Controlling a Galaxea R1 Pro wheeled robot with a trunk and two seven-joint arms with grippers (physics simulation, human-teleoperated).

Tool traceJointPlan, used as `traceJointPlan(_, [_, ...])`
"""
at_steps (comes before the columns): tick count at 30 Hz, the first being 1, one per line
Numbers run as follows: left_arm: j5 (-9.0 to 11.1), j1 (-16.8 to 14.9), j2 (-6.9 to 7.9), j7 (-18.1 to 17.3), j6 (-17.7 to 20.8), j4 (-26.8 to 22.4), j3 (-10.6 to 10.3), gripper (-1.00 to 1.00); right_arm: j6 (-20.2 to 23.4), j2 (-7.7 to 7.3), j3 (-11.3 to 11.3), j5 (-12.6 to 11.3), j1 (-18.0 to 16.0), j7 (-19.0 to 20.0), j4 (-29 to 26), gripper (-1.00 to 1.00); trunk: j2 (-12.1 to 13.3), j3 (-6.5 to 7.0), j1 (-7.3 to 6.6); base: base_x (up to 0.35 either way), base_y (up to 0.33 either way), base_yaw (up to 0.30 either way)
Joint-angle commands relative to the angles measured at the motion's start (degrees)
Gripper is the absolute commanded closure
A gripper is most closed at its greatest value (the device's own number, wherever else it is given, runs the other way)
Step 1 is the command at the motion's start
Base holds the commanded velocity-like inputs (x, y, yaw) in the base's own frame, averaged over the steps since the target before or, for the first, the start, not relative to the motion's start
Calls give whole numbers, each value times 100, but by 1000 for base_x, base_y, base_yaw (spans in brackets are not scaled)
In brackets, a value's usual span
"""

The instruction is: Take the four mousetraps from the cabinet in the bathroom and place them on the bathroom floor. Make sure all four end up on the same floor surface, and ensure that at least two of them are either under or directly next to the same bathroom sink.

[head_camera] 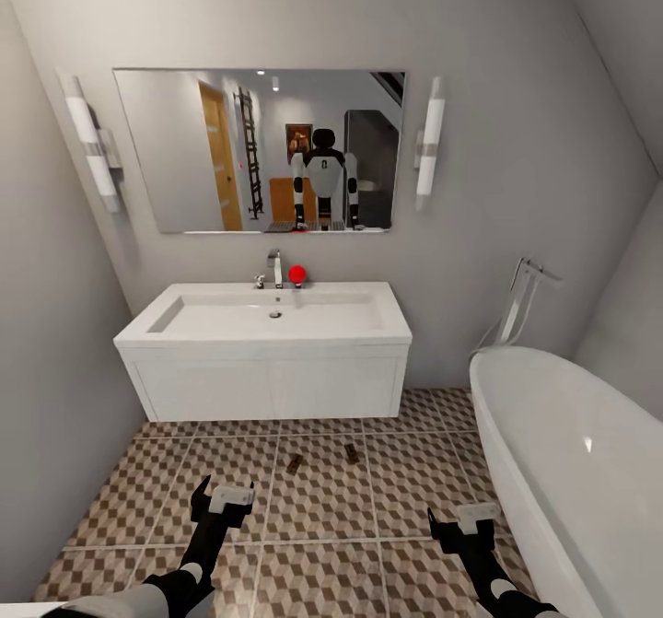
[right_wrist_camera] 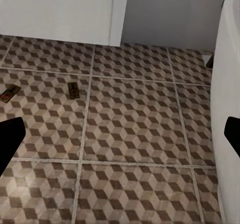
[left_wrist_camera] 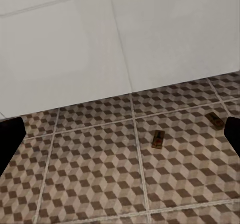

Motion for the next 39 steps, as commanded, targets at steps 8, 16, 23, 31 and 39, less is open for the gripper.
traceJointPlan(8, [-60, -8, 3, 60, -24, 24, -9, -100, -17, 2, 52, -58, -5, -7, 4, -100, 314, 134, -174, 0, 0, 0])
traceJointPlan(16, [-60, -8, 9, 60, -24, 24, -8, -100, -17, 1, 52, -58, -5, -7, 4, -100, 634, 278, -350, 0, 0, 0])
traceJointPlan(23, [-60, -7, 9, 60, -24, 24, -8, -100, -17, 2, 52, -58, -5, -7, 4, -100, 915, 404, -504, 0, 0, 0])
traceJointPlan(31, [-60, -7, 9, 60, -24, 24, -8, -100, -17, 2, 52, -58, -5, -7, 4, -100, 1116, 493, -613, 0, 0, 0])
traceJointPlan(39, [-60, -7, 9, 60, -24, 24, -8, -100, -17, 2, 52, -58, -5, -7, 4, -100, 1116, 493, -613, 0, 0, 0])
